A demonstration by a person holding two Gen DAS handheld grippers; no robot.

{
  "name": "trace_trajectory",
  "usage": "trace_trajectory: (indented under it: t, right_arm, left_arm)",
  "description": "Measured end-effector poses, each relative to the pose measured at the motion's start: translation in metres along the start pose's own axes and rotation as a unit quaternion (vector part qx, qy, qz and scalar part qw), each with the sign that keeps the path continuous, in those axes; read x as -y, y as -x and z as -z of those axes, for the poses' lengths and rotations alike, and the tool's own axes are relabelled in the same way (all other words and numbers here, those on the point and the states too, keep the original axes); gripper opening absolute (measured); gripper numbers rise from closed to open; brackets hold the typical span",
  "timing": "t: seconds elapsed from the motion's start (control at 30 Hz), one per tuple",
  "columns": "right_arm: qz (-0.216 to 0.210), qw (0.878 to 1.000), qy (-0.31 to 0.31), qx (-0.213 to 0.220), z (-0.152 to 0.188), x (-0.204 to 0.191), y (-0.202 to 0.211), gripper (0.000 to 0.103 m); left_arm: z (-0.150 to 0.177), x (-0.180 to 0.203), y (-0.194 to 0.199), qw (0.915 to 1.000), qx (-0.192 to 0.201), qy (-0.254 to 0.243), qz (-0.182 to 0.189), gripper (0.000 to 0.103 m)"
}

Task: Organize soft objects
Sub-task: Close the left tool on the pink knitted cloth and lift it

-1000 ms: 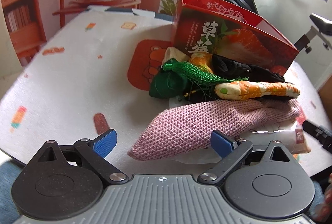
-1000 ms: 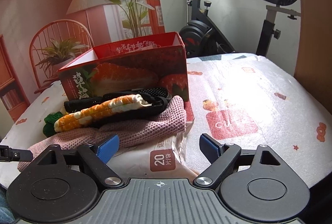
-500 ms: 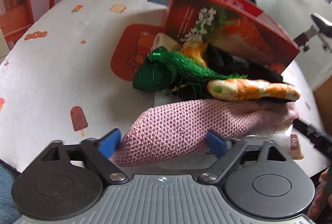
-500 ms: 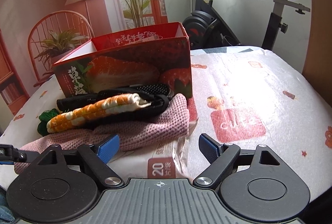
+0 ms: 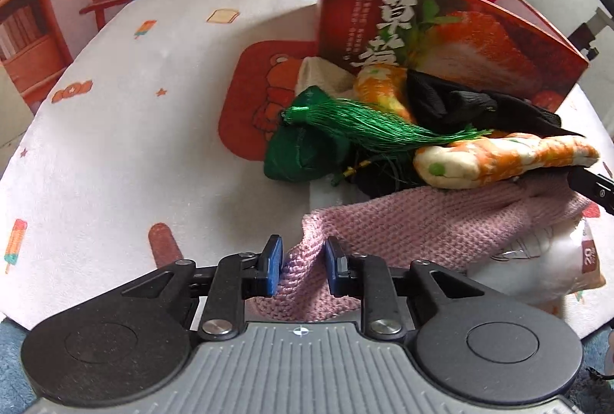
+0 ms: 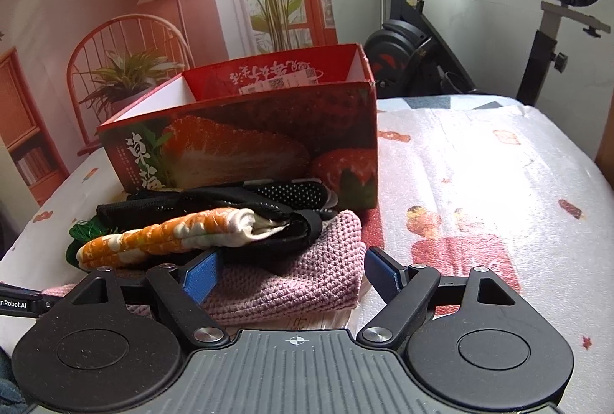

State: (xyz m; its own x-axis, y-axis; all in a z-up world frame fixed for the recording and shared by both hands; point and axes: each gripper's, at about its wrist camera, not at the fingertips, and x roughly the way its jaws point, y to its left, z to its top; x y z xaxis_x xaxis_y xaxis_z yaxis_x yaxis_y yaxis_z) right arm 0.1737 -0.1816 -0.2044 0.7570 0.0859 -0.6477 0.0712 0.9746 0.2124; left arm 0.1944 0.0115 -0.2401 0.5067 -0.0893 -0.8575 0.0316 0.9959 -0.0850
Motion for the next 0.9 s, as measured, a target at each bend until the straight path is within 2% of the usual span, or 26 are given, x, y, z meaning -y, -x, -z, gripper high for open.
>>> trace_trajectory:
  t: [0.07,0.13,0.17,0.23,0.33,0.43,0.63,0.8,0.87,0.9]
  right_arm:
    - [-0.003,1.000,0.000,-0.010,0.002,0.000,-0.007,0.078]
    - [-0.009,1.000,-0.004,-0.021,0.004,0.001,-0.012,0.072]
    - [-0.011,1.000,-0.006,-0.026,0.005,0.001,-0.014,0.070]
    - [-0.009,1.000,-0.001,-0.026,0.005,-0.002,-0.013,0.064]
    - [-0.009,1.000,0.007,-0.029,0.004,-0.004,-0.011,0.053]
    - [-0.008,0.999,-0.001,-0.035,0.003,-0.003,-0.007,0.046]
    - [-0.016,0.999,-0.012,-0.040,0.003,-0.002,0.004,0.032]
    - [-0.022,0.999,-0.010,-0.046,0.008,-0.008,0.018,0.027]
    - [-0.023,0.998,-0.012,-0.052,0.010,-0.009,0.022,0.026]
    - [-0.024,0.998,-0.012,-0.055,0.011,-0.010,0.023,0.026]
  left_arm:
    - [-0.001,-0.004,-0.001,0.9999,-0.005,0.010,0.011,0.025]
    - [-0.002,-0.008,0.000,0.9992,-0.007,0.027,0.030,0.028]
    - [-0.002,-0.010,0.000,0.9983,-0.009,0.037,0.044,0.032]
    - [-0.003,-0.015,0.000,0.9964,-0.011,0.056,0.063,0.053]
    - [-0.002,-0.018,0.001,0.9933,-0.005,0.075,0.087,0.064]
    - [-0.001,-0.019,0.002,0.9898,-0.002,0.087,0.113,0.072]
    - [0.003,-0.010,0.000,0.9936,-0.005,0.064,0.093,0.072]
    - [0.006,-0.013,0.000,0.9948,0.000,0.061,0.081,0.070]
    - [0.007,-0.012,0.001,0.9962,0.008,0.046,0.073,0.050]
    - [0.007,-0.010,0.001,0.9973,0.008,0.033,0.066,0.029]
